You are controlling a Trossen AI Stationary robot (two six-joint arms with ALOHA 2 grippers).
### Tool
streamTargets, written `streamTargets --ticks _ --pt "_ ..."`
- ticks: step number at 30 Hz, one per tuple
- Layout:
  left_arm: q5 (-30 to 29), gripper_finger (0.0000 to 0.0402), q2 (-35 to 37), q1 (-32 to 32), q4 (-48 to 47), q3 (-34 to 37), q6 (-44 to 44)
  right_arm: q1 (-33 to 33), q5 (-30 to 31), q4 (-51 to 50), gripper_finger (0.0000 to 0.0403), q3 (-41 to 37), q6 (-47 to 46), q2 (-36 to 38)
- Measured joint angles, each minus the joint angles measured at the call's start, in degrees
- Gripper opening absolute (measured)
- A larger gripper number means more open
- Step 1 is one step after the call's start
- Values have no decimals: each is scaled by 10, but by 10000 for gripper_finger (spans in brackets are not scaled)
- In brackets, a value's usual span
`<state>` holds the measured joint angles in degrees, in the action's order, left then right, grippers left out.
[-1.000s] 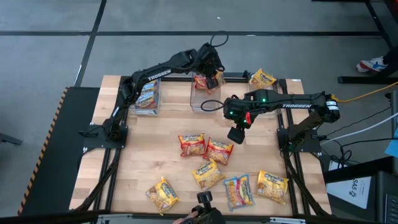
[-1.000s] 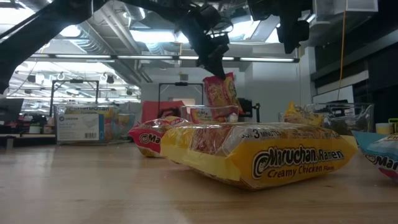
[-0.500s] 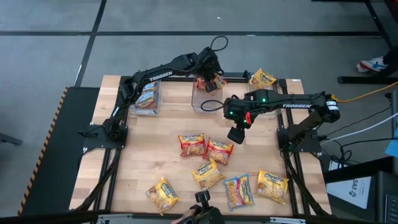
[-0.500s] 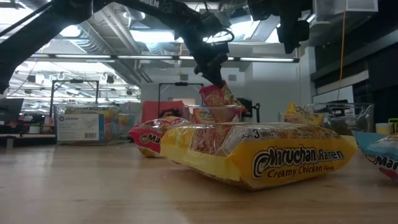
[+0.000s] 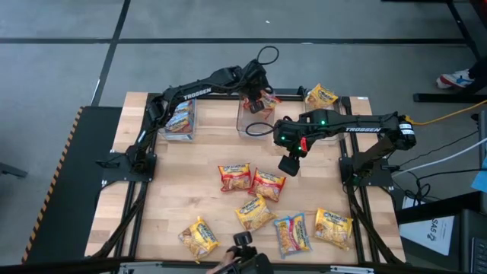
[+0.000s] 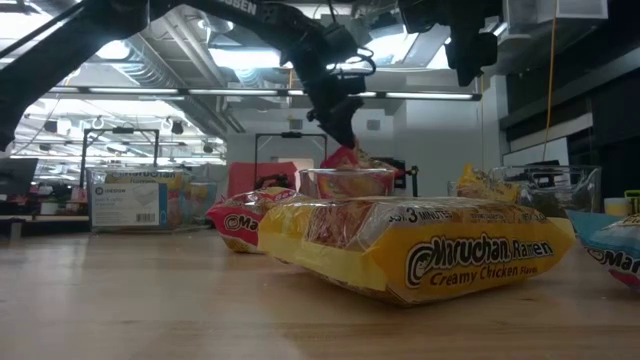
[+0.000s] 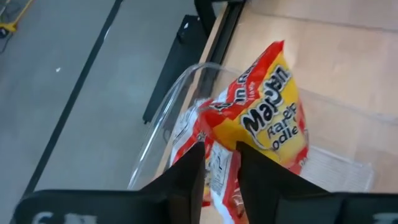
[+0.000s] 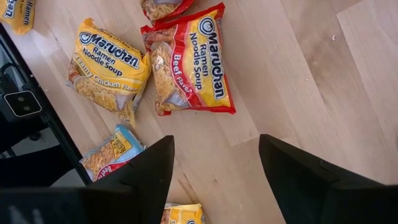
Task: Sort Maruchan noodles
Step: Put the red noodle pack in the middle transparent basket, then put the yellow noodle pack in the left transparent basket
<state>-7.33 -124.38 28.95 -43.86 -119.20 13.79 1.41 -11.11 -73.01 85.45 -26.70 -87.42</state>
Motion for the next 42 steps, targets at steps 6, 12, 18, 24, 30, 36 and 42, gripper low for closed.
streamTargets --ticks 6,12,18,24,30,36,42 --pt "0 101 0 6 -34 0 -27 0 -1 0 241 0 0 0" --pt "-14 108 0 8 -45 0 -31 0 -1 0 241 0 0 0" --pt "-83 108 1 8 -46 0 -28 0 1 0 241 0 0 0" --pt "-154 108 25 9 -133 -30 -32 0 22 -4 241 0 0 0" --pt "-62 107 61 -7 -409 -102 -99 1 32 -45 241 0 2 0" --pt "106 105 130 -45 -467 -85 -191 1 30 -107 241 0 14 0" --pt "143 105 211 -135 -460 -30 -212 -9 -14 -161 241 -14 -21 11"
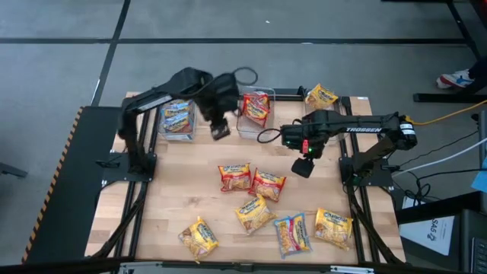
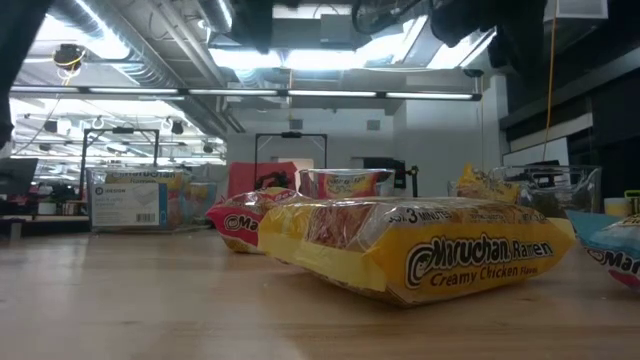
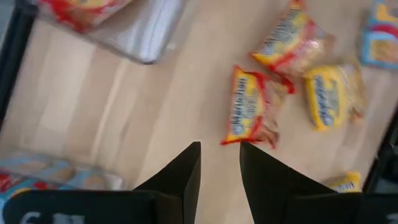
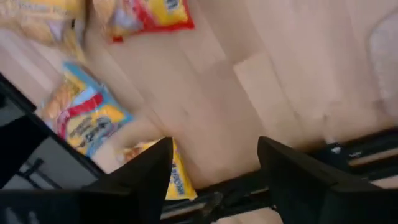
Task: Sort Maruchan noodles
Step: Put the yellow noodle pack in the left transparent basket
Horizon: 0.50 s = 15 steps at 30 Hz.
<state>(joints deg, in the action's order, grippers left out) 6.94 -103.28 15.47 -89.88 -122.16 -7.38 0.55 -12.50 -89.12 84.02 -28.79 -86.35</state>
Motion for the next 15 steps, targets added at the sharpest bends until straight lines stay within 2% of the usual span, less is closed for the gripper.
streamTargets --ticks 3,5,10,15 --pt "-8 105 53 -53 -4 60 -1 -30 -15 -5 241 -15 -15 21" --pt "-25 105 91 -91 2 113 -22 -60 5 -8 241 -35 -38 37" --pt "-37 105 188 -181 42 276 -182 -138 15 1 241 -96 -169 86" --pt "-58 105 262 -277 161 438 -340 -214 25 21 241 -162 -344 116"
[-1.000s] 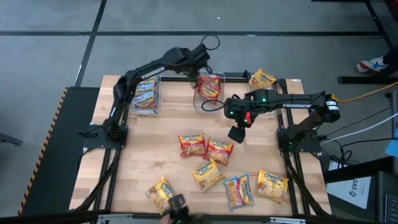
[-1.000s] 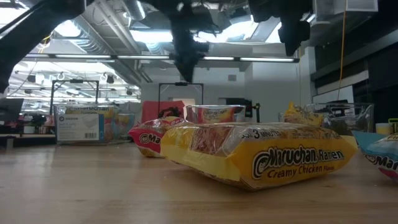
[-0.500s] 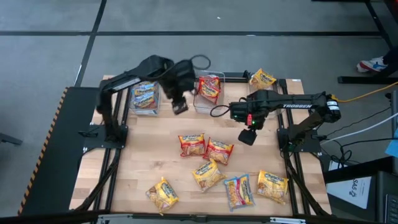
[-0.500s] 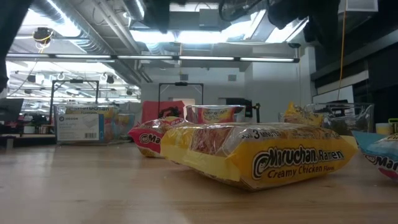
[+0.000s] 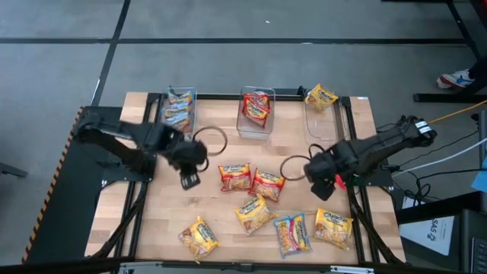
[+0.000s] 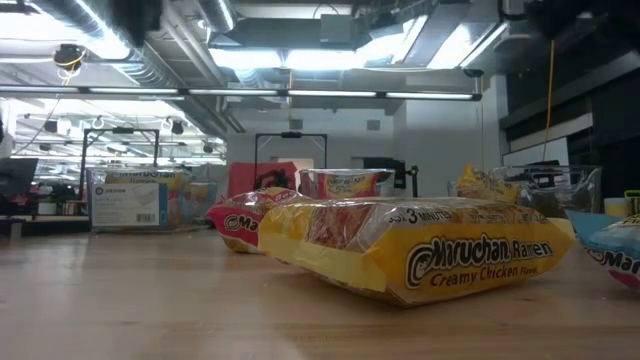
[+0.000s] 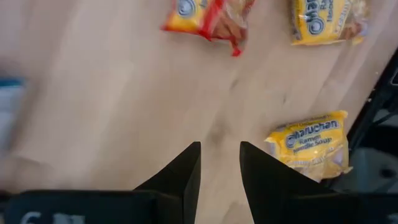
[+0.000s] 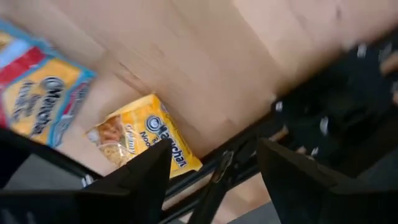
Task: Sort Maruchan noodles
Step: Put the yellow noodle pack in the left transparent basket
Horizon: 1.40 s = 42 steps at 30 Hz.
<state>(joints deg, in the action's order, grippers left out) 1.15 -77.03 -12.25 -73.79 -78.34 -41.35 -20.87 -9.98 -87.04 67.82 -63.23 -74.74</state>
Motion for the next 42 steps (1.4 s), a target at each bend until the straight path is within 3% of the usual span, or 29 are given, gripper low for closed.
streamTargets --ticks 6,12,15,25,37,42 --pt "1 105 21 -77 154 114 -65 -58 -25 82 241 -51 -125 0" --pt "9 105 13 -108 169 143 -86 -82 4 292 241 -112 -135 -2" --pt "10 105 14 -117 174 143 -96 -82 1 349 241 -150 -150 -5" --pt "9 105 19 -144 170 144 -95 -101 -86 371 241 -247 -222 -8" --pt "-3 105 19 -146 169 144 -93 -155 -84 470 241 -302 -260 -8" --pt "-6 105 19 -146 169 144 -92 -155 -45 481 241 -309 -276 -8"
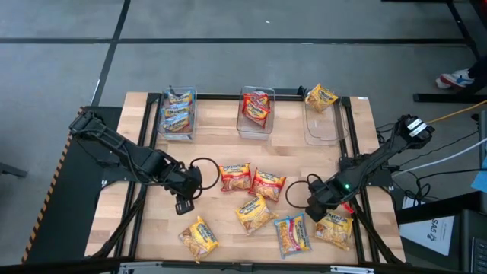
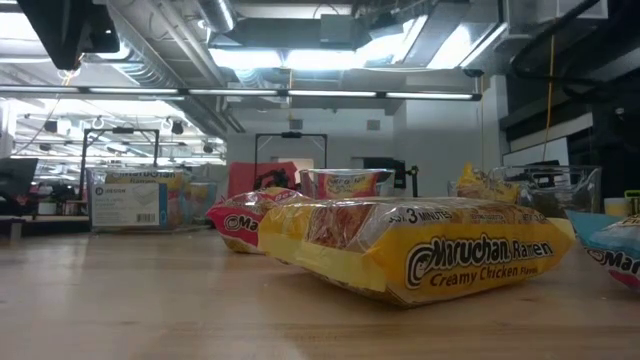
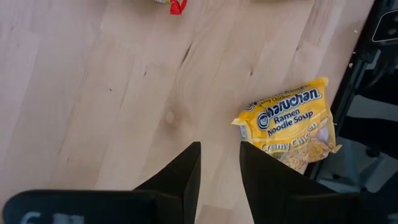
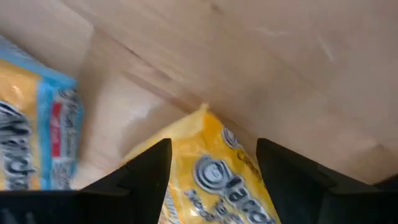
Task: Sort Maruchan noodles
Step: Put the yellow noodle pack in the left transparent basket
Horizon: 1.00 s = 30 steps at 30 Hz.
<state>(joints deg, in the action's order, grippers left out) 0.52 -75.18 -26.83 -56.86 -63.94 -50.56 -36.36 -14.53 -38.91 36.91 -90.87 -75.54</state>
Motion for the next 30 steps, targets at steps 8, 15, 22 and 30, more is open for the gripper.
streamTargets --ticks 8,15,22,30 --pt "-1 105 0 0 0 0 1 0 -2 31 241 0 0 -31" --pt "-1 105 0 0 1 0 1 0 -24 61 210 0 -3 -57" --pt "-1 105 0 0 2 0 2 0 -45 62 116 0 -13 -59" --pt "-7 105 0 0 2 0 2 0 -52 63 10 0 -9 -59"
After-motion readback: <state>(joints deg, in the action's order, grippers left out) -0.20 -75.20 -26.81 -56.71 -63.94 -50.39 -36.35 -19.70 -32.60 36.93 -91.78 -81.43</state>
